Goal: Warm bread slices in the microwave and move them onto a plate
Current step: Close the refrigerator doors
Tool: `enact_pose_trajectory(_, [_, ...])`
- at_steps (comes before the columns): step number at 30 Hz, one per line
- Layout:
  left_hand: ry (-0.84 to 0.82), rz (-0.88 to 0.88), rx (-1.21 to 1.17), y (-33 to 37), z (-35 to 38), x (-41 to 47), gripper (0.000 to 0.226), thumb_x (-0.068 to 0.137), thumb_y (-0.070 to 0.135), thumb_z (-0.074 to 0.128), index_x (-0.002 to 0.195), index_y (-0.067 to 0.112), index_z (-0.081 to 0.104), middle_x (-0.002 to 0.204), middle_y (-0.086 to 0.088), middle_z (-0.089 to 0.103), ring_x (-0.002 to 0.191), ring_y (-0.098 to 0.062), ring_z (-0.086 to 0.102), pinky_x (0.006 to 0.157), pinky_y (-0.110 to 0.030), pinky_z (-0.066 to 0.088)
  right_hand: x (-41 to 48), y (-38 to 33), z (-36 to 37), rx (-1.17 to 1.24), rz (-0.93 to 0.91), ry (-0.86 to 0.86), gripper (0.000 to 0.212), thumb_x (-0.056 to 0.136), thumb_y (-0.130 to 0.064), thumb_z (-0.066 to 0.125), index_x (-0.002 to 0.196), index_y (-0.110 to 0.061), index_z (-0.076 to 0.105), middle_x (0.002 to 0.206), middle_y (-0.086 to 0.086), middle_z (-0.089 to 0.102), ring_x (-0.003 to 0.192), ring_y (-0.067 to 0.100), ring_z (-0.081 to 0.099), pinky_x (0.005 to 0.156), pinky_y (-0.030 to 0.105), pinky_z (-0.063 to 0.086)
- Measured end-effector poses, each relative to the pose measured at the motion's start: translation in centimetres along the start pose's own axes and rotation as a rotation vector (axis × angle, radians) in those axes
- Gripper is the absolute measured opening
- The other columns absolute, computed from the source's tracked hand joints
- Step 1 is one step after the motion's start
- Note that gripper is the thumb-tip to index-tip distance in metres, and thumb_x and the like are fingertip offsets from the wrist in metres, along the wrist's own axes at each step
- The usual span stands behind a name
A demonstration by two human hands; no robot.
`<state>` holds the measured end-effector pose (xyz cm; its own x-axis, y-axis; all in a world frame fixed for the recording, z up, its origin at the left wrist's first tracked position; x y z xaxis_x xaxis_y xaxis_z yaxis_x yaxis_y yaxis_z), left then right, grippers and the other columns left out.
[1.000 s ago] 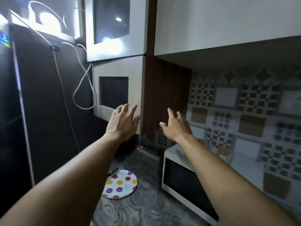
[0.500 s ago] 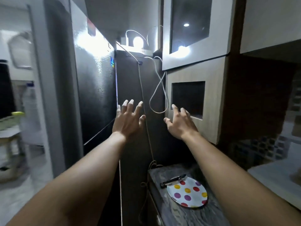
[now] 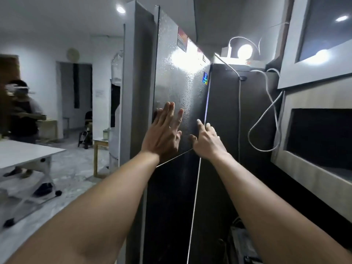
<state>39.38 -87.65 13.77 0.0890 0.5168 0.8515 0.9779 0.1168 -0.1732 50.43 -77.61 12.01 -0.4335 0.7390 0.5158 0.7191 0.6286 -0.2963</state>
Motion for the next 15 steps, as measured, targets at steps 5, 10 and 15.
enact_pose_trajectory(5, [0.002,0.019,0.126,-1.4,0.5,-0.1,0.066,0.095,0.024,0.032,0.156,0.004,0.014,0.162,-0.021,0.008,0.151,-0.031,-0.002,0.124,-0.043,0.0,2.8,-3.4,3.7,0.054,-0.167,-0.084,0.068,0.105,-0.045,0.038,0.16,-0.032,0.001,0.167,0.016,0.003,0.154,0.031,0.004,0.12,0.057,0.017])
enact_pose_trajectory(10, [-0.036,-0.016,0.24,-3.4,1.2,-0.4,0.066,0.094,0.026,0.019,0.155,0.002,0.011,0.162,-0.024,0.003,0.151,-0.032,-0.005,0.123,-0.043,-0.003,4.5,-4.9,7.0,0.103,-0.227,-0.176,0.072,0.104,-0.036,0.043,0.158,-0.038,-0.005,0.167,0.013,-0.002,0.154,0.032,0.001,0.117,0.062,0.014])
enact_pose_trajectory(15, [-0.086,-0.069,0.392,-6.6,2.5,-0.8,0.07,0.094,0.029,0.023,0.156,0.003,0.005,0.162,-0.025,-0.006,0.151,-0.035,-0.011,0.123,-0.045,-0.004,6.6,-5.8,9.1,0.101,-0.233,-0.16,0.081,0.102,-0.046,0.044,0.157,-0.035,-0.015,0.167,0.012,0.001,0.153,0.032,0.006,0.116,0.064,0.02])
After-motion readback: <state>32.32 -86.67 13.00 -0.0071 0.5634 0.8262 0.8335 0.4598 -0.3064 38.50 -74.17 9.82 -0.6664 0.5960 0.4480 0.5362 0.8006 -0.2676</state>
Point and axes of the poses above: each hand's wrist, its own x-axis towards the middle knuckle, its own z-axis out of the palm, y = z × x, the point moved 8 cm from there along x, towards the middle knuckle
